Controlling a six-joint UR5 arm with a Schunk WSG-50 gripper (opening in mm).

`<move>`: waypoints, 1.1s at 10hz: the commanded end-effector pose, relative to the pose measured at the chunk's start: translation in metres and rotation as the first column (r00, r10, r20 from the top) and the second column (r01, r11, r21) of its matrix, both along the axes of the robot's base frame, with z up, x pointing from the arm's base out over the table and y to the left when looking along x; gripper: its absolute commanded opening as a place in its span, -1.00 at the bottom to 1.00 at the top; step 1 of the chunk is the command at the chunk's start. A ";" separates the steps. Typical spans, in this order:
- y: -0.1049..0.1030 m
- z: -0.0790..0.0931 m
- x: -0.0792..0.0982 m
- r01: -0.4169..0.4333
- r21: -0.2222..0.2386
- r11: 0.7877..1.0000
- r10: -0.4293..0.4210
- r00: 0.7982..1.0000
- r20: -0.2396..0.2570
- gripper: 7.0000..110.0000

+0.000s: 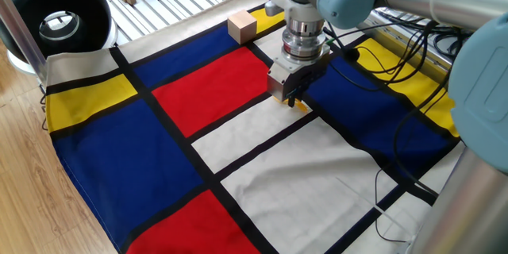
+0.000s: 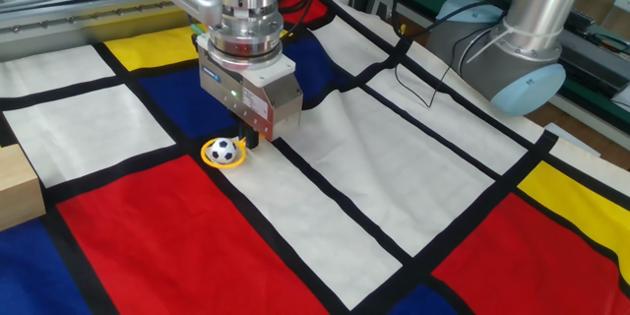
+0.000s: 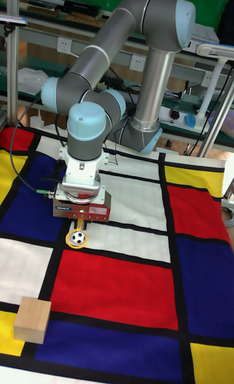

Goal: Attach the bubble ring to the ball

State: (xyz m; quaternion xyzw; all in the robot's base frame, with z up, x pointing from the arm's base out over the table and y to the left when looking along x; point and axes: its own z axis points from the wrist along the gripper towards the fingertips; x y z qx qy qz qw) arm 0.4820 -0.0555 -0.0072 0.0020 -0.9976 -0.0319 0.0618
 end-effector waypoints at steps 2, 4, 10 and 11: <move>0.000 0.001 0.003 -0.009 0.012 1.000 0.008 1.000 0.006 -0.71; 0.001 0.002 0.002 -0.009 0.015 1.000 0.009 1.000 0.003 -0.71; 0.005 0.016 0.003 -0.007 -0.018 1.000 0.007 1.000 0.001 -0.71; 0.004 0.020 0.002 -0.010 -0.014 1.000 0.010 1.000 -0.002 -0.71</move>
